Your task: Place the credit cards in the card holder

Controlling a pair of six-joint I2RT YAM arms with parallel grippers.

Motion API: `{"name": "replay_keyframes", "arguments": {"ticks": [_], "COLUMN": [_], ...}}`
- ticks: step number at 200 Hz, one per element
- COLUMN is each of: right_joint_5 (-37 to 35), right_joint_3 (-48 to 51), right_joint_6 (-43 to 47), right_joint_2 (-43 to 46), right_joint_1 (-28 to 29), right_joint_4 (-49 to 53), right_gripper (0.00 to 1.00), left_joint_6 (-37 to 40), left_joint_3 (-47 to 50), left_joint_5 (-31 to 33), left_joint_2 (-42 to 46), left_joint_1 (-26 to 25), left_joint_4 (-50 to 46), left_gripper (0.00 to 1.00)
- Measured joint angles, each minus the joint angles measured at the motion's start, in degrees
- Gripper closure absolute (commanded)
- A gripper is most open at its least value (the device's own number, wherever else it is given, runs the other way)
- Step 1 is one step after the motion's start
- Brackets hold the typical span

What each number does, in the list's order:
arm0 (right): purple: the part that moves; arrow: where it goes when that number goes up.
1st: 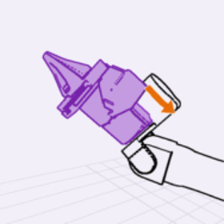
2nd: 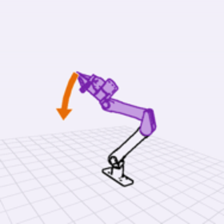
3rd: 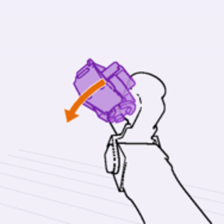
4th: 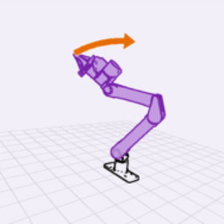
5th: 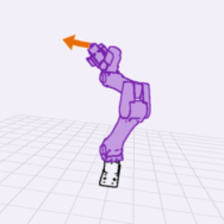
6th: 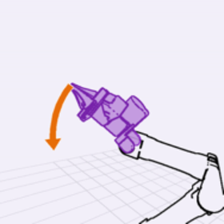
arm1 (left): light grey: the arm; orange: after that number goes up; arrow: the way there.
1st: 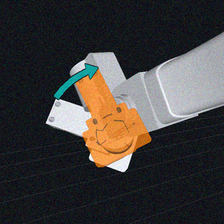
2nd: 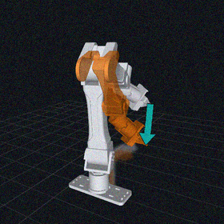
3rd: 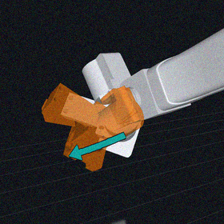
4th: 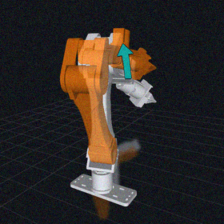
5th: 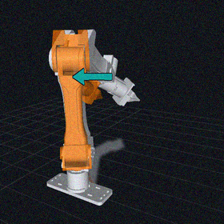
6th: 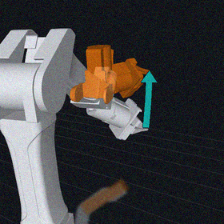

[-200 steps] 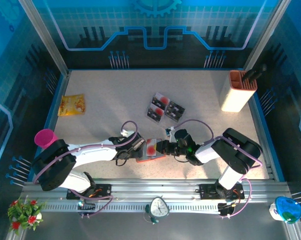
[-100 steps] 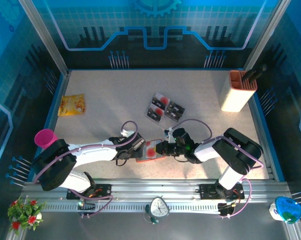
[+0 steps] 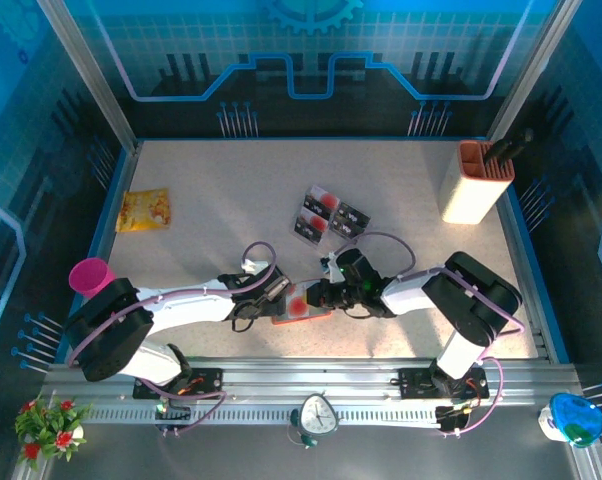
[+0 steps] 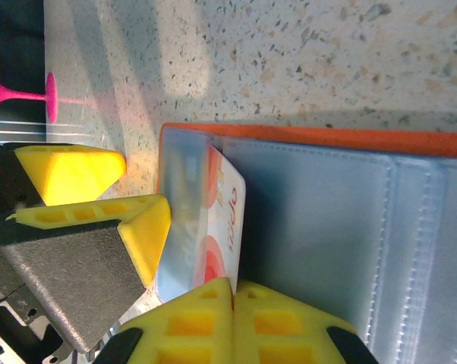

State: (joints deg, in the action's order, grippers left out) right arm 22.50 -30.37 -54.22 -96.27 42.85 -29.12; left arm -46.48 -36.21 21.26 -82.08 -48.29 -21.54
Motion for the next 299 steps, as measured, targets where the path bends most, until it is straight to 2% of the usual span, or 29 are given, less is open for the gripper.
{"name": "replay_keyframes", "arguments": {"ticks": [36, 65, 80, 94, 111, 132, 181, 228, 299], "right_joint_5": [1.1, 1.8, 2.1, 1.4, 0.0, -2.1, -4.6, -8.2, -11.6], "right_joint_3": [-2.1, -3.6, -4.8, -5.8, -7.6, -11.4, -17.2, -20.3, -23.8], "right_joint_6": [0.8, 2.1, 4.0, 6.3, 9.5, 13.7, 18.9, 21.4, 22.8], "right_joint_2": [-1.0, -1.4, -0.2, 1.8, 4.7, 7.2, 5.9, 0.3, -5.0], "right_joint_1": [0.0, 0.0, -0.1, -0.5, -0.9, -0.9, 0.3, 4.1, 6.2], "right_joint_4": [2.4, 4.8, 7.8, 12.5, 19.3, 26.5, 33.0, 36.7, 38.6], "right_gripper": [1.0, 0.7, 0.63, 0.61, 0.61, 0.68, 0.86, 0.91, 0.95], "left_joint_6": [0.0, 0.0, -0.1, -0.2, -0.3, -1.4, -3.7, -4.2, -4.2], "left_joint_3": [0.0, 0.0, 0.0, 0.3, 1.3, 2.5, 4.5, 4.4, 1.8], "left_joint_5": [0.0, 0.0, -0.1, -0.1, -0.4, -0.5, -0.7, -0.4, 0.0], "left_joint_2": [0.0, 0.2, 0.7, 1.7, 4.0, 6.6, 7.5, 5.9, 2.3], "left_joint_1": [0.0, 0.0, 0.0, 0.2, 0.6, 1.4, 2.5, 2.8, 2.8], "left_joint_4": [0.0, 0.0, 0.0, -0.2, -0.7, -1.1, -3.0, -3.3, -5.2], "left_gripper": [0.17, 0.17, 0.17, 0.17, 0.17, 0.17, 0.17, 0.17, 0.17]}}
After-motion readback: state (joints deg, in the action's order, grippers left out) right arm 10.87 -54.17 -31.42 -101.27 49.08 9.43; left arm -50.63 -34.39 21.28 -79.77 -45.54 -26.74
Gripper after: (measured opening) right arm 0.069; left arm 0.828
